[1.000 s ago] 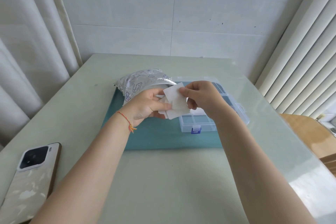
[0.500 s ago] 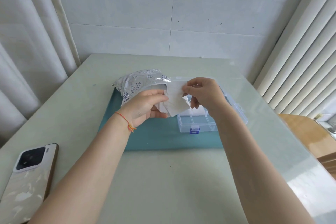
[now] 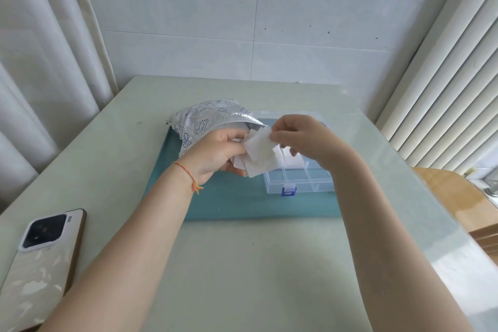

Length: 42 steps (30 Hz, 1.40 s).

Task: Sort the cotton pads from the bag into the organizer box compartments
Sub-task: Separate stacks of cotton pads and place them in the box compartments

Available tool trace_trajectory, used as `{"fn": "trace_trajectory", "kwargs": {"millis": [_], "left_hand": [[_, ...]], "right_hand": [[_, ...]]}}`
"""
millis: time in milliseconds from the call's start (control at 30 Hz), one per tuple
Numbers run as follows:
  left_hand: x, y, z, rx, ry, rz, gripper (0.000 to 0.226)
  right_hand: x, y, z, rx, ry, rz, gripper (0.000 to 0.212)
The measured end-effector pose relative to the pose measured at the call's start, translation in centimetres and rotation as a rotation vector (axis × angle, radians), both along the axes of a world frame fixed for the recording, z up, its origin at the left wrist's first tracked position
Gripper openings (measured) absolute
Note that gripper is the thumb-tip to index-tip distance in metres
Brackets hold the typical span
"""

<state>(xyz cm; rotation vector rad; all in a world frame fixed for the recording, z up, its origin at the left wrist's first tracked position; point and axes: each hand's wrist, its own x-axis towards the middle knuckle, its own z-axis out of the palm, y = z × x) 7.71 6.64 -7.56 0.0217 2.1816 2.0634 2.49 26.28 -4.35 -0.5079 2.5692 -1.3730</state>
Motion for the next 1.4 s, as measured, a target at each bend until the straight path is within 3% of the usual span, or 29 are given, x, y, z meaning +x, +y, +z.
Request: {"fn": "trace_trajectory", "kwargs": {"millis": [400, 733, 1167, 1300, 1400], "left_hand": [[0.1, 0.0, 0.4, 0.029, -0.048, 0.035, 0.030], [0.0, -0.3, 0.1, 0.031, -0.062, 0.036, 0.030], [-0.2, 0.3, -0.1, 0.098, -0.076, -0.002, 0.017], [-0.4, 0.5, -0.3, 0.135, -0.027, 0.111, 0.020], [-0.5, 0.7, -0.4, 0.171, -0.002, 0.178, 0.024]], "right_hand": [[0.2, -0.6, -0.3, 0.187, 0.239, 0.048, 0.010], [0.6, -0.7, 0.2, 0.160, 0.206, 0.047, 0.026], [0.3, -1.9, -0.7, 0.133, 0.276, -0.018, 0.017], [-0.1, -2.3, -1.1, 0.067, 0.277, -0.167, 0.016], [0.0, -2.8, -1.5, 0.132, 0.315, -0.177, 0.018]]}}
